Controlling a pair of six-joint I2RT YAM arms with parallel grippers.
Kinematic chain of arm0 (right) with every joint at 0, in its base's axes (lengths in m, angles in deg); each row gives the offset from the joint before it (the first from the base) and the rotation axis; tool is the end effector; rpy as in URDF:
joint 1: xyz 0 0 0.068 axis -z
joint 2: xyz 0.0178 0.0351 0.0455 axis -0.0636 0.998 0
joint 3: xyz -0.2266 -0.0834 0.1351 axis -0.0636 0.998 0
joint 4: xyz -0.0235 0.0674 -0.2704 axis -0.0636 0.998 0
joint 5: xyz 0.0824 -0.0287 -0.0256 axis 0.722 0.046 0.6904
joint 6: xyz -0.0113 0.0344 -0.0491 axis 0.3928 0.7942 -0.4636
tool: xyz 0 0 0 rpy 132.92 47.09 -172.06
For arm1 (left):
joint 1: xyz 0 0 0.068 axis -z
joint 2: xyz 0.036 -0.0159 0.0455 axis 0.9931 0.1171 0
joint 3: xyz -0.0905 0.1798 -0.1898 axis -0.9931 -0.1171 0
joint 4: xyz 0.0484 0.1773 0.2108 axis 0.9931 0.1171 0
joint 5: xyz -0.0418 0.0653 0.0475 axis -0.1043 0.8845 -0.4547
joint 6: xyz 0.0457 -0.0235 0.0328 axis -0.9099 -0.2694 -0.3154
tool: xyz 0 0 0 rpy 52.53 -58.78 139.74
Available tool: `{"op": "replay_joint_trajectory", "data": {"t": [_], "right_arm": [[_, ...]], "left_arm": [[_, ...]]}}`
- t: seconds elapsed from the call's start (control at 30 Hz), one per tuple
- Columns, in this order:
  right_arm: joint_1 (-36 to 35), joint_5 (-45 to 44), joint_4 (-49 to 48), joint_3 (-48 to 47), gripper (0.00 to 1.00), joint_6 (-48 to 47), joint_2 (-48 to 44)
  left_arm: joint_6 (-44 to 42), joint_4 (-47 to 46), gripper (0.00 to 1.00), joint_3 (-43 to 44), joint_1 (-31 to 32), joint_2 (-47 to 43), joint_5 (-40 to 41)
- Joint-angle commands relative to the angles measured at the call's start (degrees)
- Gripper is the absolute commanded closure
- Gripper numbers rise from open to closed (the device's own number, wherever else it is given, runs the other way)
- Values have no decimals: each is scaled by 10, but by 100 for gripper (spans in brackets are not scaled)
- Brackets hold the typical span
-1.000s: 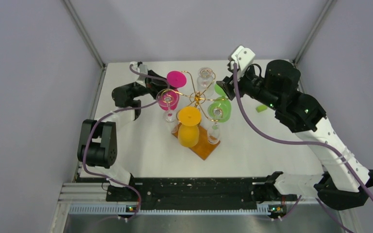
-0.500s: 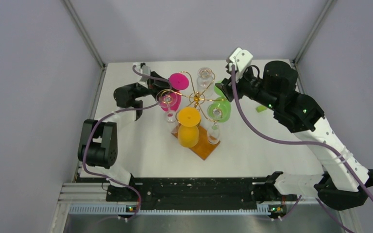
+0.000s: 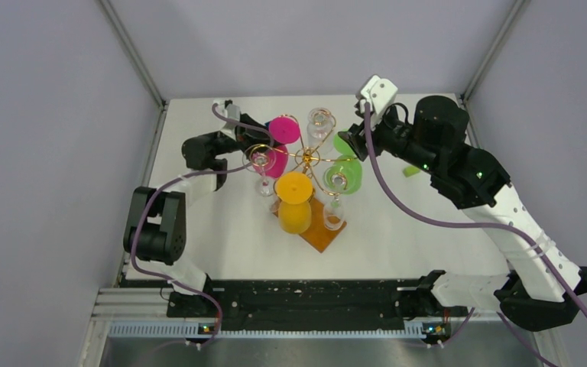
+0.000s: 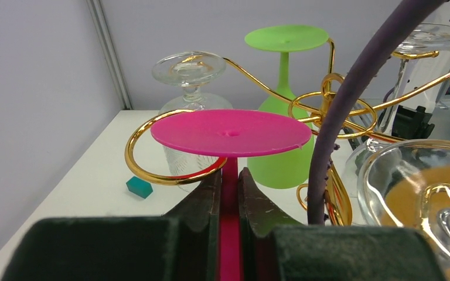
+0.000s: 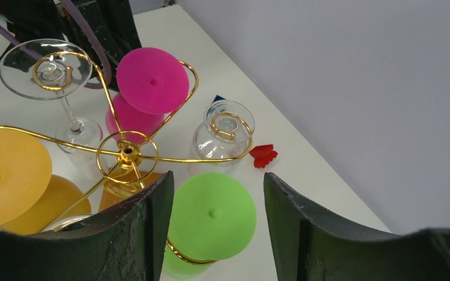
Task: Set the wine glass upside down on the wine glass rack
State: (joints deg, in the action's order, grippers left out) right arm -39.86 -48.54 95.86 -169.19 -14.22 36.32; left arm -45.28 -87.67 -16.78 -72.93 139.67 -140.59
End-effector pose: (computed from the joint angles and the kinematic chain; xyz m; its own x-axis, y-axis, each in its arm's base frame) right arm 0.1753 0.1681 0.5100 0.1168 -0.3330 -0.9357 -0.7083 0.6325 -0.3135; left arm 0.3275 -0.1037 0.3216 0.0958 -0.2343 -0.9674 0.9946 0.0611 0.0837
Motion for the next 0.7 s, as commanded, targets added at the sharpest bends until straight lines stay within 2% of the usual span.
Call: {"op": "replay_joint_trajectory", "data": {"t": [0.0, 0.67], "right_arm": [[-6, 8, -13, -1, 43, 10, -8], [-6, 41, -5, -5, 43, 15, 10]], "left_arm": [[1, -42, 100, 16, 4, 14, 22], [25, -42, 100, 42, 11, 26, 62]]}}
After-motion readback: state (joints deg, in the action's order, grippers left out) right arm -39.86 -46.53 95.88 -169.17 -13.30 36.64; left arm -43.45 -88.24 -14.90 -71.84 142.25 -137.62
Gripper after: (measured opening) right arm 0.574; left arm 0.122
